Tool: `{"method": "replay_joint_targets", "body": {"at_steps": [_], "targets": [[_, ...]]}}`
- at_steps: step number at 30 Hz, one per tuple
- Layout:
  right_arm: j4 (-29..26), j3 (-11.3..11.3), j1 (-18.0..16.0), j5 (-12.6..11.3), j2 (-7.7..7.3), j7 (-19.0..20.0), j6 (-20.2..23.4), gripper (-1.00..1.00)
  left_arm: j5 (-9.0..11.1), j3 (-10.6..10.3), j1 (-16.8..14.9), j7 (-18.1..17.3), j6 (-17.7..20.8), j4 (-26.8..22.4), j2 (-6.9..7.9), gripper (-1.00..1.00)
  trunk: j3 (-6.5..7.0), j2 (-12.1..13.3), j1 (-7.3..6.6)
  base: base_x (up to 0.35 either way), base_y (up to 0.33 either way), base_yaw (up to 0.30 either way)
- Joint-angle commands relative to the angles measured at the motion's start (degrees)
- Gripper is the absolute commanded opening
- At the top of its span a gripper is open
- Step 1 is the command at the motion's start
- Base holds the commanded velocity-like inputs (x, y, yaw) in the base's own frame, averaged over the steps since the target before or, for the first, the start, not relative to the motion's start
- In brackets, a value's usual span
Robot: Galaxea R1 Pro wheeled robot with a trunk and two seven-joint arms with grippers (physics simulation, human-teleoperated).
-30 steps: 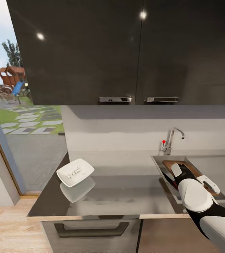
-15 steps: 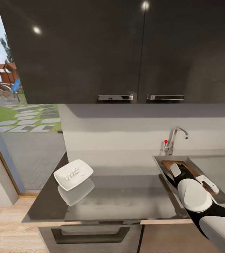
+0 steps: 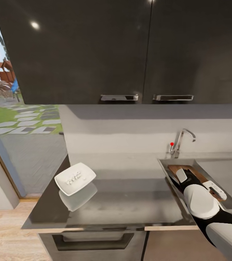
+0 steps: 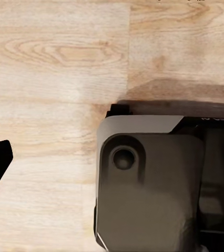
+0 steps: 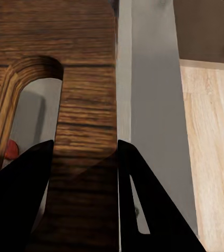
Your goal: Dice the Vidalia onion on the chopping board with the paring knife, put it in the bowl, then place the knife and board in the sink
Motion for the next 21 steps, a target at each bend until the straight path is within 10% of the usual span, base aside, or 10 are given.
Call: {"method": "replay_joint_targets", "body": {"at_steps": [1,21], "targets": [[0.0,-0.3,-0.1,0.5,-0.03,-0.1,0.3,-1.0,0.4,-0.2,-0.1,0.1,-0.1,0.1,-0.01,1.0,-0.2,-0.1,0.04,0.165,0.0,0.0],[0.0,-0.4,-0.1,0.7,-0.31,0.3,0.3,-1.0,0.4,-0.2,-0.1,0.1,-0.1,0.1,0.05,1.0,-2.05,-0.1,0.04,0.135,-0.001,0.0]]}}
